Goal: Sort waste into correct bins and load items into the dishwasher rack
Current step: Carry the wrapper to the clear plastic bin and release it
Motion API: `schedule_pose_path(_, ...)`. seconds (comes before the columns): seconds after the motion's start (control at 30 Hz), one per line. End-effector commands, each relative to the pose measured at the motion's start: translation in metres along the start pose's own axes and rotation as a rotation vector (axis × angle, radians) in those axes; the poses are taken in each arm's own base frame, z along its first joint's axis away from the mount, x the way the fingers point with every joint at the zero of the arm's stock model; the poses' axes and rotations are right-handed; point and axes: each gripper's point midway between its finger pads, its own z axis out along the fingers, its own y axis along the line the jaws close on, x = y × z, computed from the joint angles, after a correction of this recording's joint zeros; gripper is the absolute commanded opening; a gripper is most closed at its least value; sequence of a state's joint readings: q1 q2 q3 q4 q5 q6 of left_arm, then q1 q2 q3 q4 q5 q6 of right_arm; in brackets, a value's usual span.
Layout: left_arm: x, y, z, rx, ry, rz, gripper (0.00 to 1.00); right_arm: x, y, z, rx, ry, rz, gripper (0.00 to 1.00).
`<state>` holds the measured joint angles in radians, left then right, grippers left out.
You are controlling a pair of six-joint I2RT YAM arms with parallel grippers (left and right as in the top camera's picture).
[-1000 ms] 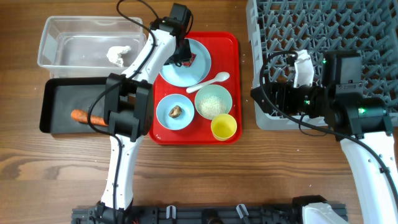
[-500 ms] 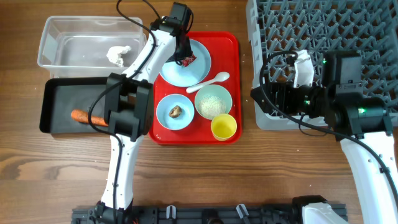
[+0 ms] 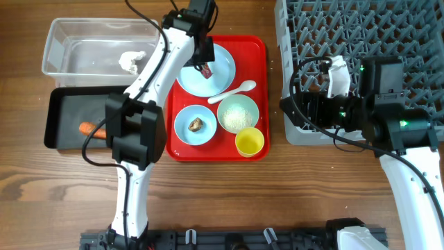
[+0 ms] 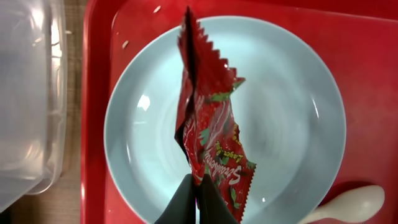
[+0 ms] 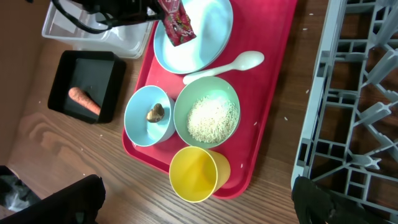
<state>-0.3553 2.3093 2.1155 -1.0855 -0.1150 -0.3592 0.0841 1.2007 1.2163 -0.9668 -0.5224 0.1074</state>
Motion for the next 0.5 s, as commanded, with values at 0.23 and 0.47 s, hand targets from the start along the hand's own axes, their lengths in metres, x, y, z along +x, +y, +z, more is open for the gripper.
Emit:
schedule_pose_path(0.23,-0.045,0.089,-0.122,-0.04,-0.22,-0.102,0.04,0.001,-0.001,0.002,0.002,0.008,0.002,1.0)
schedule_pose_path(0.47,-0.061,0.205,-0.109,-0.193,-0.228,-0.301,0.04,0.001,-0.001,0.002,0.002,0.009,0.002,1.0)
